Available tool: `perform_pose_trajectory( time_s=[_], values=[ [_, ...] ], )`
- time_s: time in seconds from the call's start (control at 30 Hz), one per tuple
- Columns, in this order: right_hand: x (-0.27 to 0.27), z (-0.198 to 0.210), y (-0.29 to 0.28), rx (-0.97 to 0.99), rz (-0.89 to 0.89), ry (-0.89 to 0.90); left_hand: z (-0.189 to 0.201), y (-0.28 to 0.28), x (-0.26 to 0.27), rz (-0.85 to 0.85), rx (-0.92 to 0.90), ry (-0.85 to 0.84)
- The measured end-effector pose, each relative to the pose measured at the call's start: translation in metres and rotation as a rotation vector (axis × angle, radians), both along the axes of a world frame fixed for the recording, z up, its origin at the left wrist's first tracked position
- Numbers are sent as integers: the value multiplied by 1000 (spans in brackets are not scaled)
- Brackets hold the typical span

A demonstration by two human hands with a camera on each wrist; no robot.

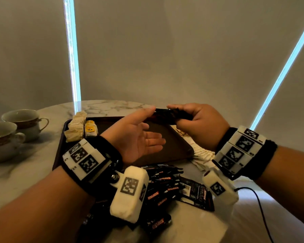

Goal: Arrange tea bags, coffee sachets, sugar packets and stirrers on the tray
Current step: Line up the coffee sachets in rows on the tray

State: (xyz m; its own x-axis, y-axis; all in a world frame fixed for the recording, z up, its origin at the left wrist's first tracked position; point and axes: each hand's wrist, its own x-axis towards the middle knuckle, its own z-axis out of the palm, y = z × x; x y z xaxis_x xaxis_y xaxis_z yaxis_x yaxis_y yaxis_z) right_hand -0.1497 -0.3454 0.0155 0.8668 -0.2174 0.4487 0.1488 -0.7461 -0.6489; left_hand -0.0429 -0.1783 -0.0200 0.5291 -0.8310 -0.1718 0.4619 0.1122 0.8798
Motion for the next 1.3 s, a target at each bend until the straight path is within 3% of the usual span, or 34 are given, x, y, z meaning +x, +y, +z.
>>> perform_pose_trajectory(
  time_s=[0.13, 0.27, 0.4, 0.53, 0.8, 0.87, 0.97, 1.1, 1.2, 1.3],
  values=[
    [15, -4, 28, 53, 164, 27, -3, 1, 2, -10, -110, -29],
    [20, -6, 37, -39, 268, 175, -2, 6, 6, 31, -170, 34],
    [22, -3, 35, -15, 193, 203, -2, 7, 8, -23, -147, 13],
    [25, 1, 38, 40, 258, 270, -2, 9, 6, -135, -128, -54],
    [23, -3, 24, 25, 174, 312, -1, 7, 8, -4, -62, -26],
    [18, -5, 8, -69, 60, 442, 0, 6, 13, 96, -36, 12],
    [2, -9, -13, -304, -75, 777, -2, 5, 20, 226, -58, 27],
    [-18, -24, -23, -325, -106, 1062, -6, 3, 20, 258, -107, -5],
    [-24, -42, -20, -448, -135, 1178, -9, 1, 20, 251, -112, -10],
    [-29, -55, -13, -589, -137, 1160, -10, 1, 21, 268, -124, 10]
  ],
)
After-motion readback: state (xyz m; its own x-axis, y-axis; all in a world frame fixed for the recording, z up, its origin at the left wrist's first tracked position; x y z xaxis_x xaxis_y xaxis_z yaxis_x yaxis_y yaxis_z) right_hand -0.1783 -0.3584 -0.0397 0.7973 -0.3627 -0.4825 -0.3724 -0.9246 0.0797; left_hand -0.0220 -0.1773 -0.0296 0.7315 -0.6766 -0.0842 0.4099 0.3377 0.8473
